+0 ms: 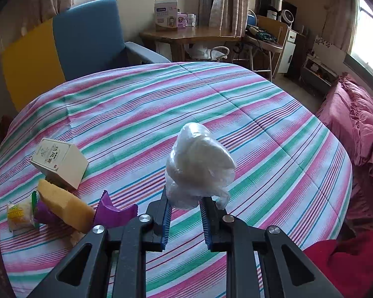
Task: Organize objects
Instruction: 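Carry the second white bag into the tray and open the right gripper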
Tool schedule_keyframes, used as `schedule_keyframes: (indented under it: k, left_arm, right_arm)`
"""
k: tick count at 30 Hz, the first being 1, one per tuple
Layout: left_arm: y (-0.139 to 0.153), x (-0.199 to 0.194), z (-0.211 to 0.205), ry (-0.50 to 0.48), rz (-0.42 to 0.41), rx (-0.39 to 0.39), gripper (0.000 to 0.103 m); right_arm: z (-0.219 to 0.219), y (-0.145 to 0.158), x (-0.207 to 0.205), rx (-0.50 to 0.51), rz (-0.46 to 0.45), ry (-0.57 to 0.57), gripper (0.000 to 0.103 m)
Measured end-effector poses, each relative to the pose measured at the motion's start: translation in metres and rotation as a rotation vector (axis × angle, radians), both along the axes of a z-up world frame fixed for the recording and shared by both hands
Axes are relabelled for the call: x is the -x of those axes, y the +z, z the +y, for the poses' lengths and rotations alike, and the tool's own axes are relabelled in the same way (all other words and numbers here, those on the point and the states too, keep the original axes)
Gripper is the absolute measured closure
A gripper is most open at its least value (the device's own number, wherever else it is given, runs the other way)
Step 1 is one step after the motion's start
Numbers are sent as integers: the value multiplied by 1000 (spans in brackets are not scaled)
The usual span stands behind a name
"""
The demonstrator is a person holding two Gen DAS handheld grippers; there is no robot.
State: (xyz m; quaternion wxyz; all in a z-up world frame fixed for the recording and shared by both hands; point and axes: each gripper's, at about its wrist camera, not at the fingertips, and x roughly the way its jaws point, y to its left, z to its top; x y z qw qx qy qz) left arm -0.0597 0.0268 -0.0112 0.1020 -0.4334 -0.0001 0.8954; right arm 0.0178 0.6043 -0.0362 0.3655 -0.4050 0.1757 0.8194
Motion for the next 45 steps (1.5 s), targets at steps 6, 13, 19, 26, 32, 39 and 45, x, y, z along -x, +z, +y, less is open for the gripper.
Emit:
schedule_keyframes:
  k: [6, 13, 19, 26, 32, 39, 45]
  left_arm:
    - [2, -5, -1, -7, 8, -2, 53]
    - [-1, -5, -9, 4, 4, -15, 53]
    - [-2, -5, -17, 14, 3, -36, 53]
    - [2, -8, -28, 29, 14, -61, 53]
    - [0, -9, -44, 57, 4, -76, 53]
    - [-6, -10, -61, 86, -11, -92, 53]
    - [-11, -9, -72, 111, -19, -98, 53]
  right_arm:
    - [-7, 5, 2, -11, 17, 28, 81]
    - [-31, 25, 4, -49, 42, 111, 81]
    - [-72, 54, 12, -67, 80, 240, 81]
    - [-172, 84, 45, -60, 121, 560, 81]
    - [-282, 83, 78, 9, 134, 865, 81]
    - [-375, 56, 106, 94, 83, 1060, 81]
    - [-414, 27, 125, 142, 17, 1110, 81]
